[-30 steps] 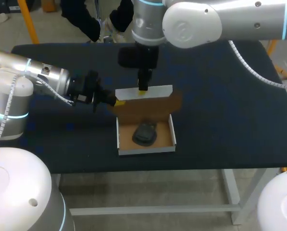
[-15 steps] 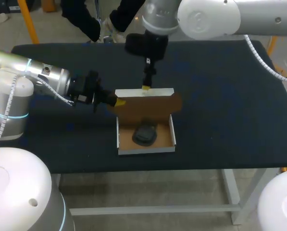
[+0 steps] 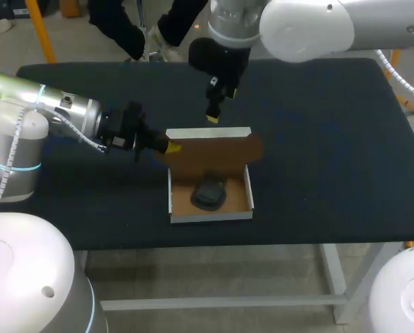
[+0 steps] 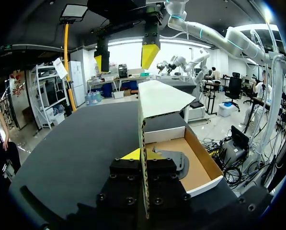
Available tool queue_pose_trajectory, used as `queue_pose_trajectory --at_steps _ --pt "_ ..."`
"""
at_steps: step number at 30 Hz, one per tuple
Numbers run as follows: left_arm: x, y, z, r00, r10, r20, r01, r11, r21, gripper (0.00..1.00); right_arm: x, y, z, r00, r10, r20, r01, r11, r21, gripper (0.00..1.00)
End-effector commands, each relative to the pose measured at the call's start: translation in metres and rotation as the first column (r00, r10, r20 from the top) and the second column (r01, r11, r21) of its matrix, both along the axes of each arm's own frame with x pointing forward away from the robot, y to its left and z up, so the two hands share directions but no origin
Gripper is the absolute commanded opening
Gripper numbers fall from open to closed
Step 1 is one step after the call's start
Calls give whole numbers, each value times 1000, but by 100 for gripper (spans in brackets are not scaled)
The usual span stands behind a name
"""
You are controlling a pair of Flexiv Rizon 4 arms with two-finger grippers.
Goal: Assemble the packaging by folding the flat box into shape, placing the metal phone stand inside, and closing the box properly
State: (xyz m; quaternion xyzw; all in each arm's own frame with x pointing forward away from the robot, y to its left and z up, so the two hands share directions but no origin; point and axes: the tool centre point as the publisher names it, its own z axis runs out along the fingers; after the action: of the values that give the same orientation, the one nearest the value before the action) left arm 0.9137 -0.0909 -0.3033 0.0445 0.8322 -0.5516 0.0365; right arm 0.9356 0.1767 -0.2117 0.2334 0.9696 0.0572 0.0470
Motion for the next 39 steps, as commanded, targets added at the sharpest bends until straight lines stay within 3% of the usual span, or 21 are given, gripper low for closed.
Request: queue_pose_trajectory --at_steps 1,13,26,39 --pt "0 1 0 1000 -3 -1 3 1000 0 0 -8 1 1 1000 -2 18 3 1000 -4 100" --pt "0 1 0 1000 -3 -1 3 1000 0 0 -8 1 1 1000 -2 18 3 1000 -4 100" --pt "0 0 -1 998 18 68 -18 1000 11 0 3 -18 -3 969 -237 -73 238 971 2 100" --pt "-7 6 -4 981 67 184 -70 997 10 0 3 -26 -6 916 -368 -160 377 926 29 100"
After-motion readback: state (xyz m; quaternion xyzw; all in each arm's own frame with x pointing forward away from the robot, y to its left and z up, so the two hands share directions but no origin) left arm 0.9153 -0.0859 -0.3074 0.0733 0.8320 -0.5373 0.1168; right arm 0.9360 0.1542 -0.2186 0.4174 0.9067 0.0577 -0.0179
